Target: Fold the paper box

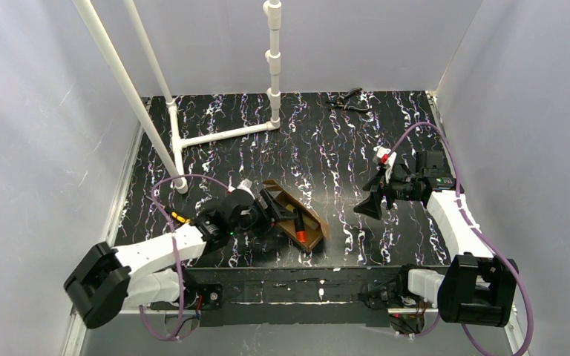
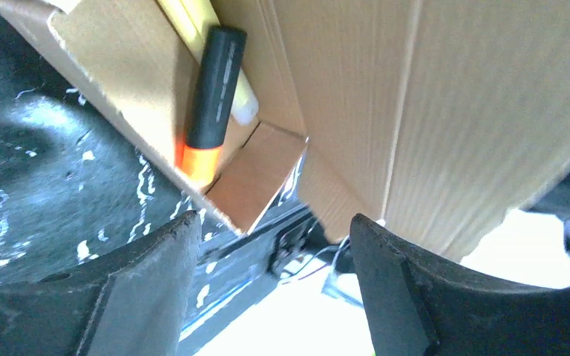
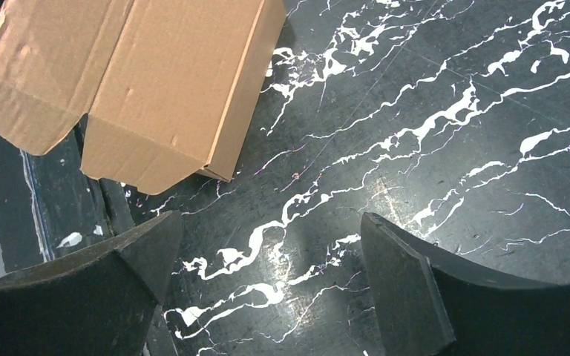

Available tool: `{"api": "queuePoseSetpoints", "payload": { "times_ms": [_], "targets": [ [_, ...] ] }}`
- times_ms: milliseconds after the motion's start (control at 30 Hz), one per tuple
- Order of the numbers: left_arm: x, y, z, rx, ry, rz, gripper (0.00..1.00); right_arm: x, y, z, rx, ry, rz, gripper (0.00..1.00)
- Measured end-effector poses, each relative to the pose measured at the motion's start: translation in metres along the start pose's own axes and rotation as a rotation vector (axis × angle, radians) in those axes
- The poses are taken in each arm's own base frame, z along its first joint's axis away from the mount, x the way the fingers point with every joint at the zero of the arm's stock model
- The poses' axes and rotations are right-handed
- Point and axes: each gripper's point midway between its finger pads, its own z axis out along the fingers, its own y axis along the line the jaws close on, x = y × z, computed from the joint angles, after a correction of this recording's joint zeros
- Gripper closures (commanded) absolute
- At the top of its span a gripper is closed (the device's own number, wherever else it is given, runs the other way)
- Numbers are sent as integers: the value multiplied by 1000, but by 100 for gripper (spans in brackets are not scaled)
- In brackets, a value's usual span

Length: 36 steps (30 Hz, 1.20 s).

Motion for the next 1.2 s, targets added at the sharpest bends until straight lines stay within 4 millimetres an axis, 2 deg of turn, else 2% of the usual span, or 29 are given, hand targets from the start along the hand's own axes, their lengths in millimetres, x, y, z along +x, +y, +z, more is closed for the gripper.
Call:
{"api": "queuePoseSetpoints", "payload": {
  "times_ms": [33,133,200,300,367,433,500,600,667,767,833,967,1133,1200],
  "targets": [
    [3,3,-6,16,13,52,27,0,1,0,-2,2,-4,2],
    [5,15,-28,50,19,205,16,3,6,-2,-17,15,-30,2],
    [-2,24,-43,51,-23,283,2,3,11,-5,-45,32,-60,2],
    [-31,31,-68,52,-169,365,2,-10,19,-10,-109,61,-117,2],
    [-56,31,-82,50,-285,391,2,-30,23,-10,-152,81,-168,2],
    [-80,30,-93,47,-386,417,2,-58,33,-3,-210,113,-247,2],
    [-101,33,-96,27,-453,444,3,-87,53,13,-272,142,-345,2],
    [-116,40,-90,-13,-452,475,7,-113,88,34,-326,176,-433,2],
    [-116,49,-81,-55,-385,505,9,-123,104,43,-333,200,-446,2],
    [-110,51,-75,-54,-327,521,9,-141,111,60,-290,240,-450,2],
    [-103,49,-74,-27,-294,524,8,-142,114,75,-266,267,-448,5],
    [-91,50,-74,44,-277,475,8,-119,124,103,-209,374,-459,15],
    [-73,81,-69,71,-261,328,10,-88,122,114,-130,471,-458,32],
    [-69,90,-68,75,-261,276,10,-82,117,117,-89,494,-459,44]
  ]
}}
